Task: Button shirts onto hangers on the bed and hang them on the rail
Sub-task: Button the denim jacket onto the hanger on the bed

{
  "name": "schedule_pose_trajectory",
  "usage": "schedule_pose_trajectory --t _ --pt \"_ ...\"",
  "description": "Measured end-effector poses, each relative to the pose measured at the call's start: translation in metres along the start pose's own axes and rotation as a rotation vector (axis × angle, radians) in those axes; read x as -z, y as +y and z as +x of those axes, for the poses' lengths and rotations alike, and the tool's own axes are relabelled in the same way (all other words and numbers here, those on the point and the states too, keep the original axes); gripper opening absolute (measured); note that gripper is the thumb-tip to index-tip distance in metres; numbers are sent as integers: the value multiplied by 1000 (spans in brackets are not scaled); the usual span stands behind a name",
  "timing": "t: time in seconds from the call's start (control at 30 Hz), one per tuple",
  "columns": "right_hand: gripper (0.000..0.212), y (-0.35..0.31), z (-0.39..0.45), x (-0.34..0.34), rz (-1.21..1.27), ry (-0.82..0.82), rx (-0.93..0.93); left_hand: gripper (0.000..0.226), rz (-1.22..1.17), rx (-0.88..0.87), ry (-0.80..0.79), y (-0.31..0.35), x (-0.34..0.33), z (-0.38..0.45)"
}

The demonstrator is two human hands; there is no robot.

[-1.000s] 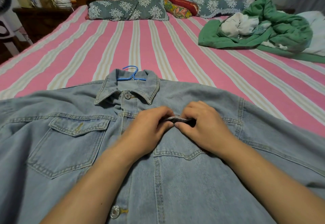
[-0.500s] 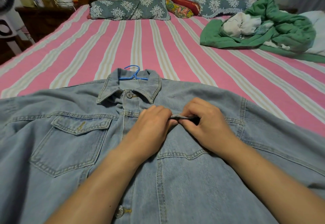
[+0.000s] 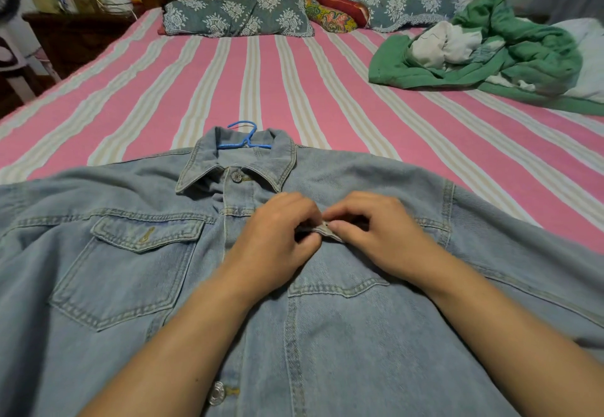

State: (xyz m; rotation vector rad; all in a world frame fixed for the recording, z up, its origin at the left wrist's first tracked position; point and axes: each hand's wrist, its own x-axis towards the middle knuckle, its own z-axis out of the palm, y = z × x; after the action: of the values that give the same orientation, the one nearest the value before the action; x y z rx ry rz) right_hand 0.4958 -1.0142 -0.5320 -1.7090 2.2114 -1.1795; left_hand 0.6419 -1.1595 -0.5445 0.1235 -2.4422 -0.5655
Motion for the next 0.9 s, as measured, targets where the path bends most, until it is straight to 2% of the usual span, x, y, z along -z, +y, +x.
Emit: schedule_pose_trajectory --t 0.1,0.2,0.27,0.33,0.4,0.43,0.47,0.5,0.57,0.6,0.67,0.73,0.77,0.83,0.9 --pt "12 4 -1 -7 -187 -22 105 5 -41 23 4 -3 -2 -2" --pt "11 0 -4 -11 -298 40 49 10 -19 58 -84 3 -1 -7" --pt "11 -8 -7 -11 -326 21 6 16 46 101 -213 14 8 -12" --pt "15 -20 -8 -8 -371 -64 -12 33 161 131 -417 28 30 -20" --pt "11 -32 -4 -1 -464 -196 -53 47 414 71 -585 35 65 -38" --pt "10 -39 -2 4 -532 -263 -99 47 504 57 -614 35 87 -50" --pt "12 -49 2 9 -611 -323 -158 45 547 58 -574 30 109 -63" --pt "13 -60 5 13 -689 -349 -188 42 548 87 -468 20 131 -75" --pt "12 -93 13 9 -783 -272 -182 36 481 269 -275 -9 169 -94" --pt "11 -113 18 -1 -751 -201 -142 35 447 373 -222 -26 184 -103" --pt "21 -153 26 -33 -595 -140 -72 37 427 467 -243 -45 198 -112" --pt "25 -173 29 -65 -458 -224 -27 38 406 463 -279 -49 190 -108" --pt "22 -178 29 -83 -437 -274 -12 39 397 444 -291 -46 186 -105" --pt "23 -169 80 -171 -479 -356 -3 38 341 440 -254 -122 177 -111" --pt "31 -163 89 -173 -477 -281 -40 32 325 387 -231 -118 167 -99"
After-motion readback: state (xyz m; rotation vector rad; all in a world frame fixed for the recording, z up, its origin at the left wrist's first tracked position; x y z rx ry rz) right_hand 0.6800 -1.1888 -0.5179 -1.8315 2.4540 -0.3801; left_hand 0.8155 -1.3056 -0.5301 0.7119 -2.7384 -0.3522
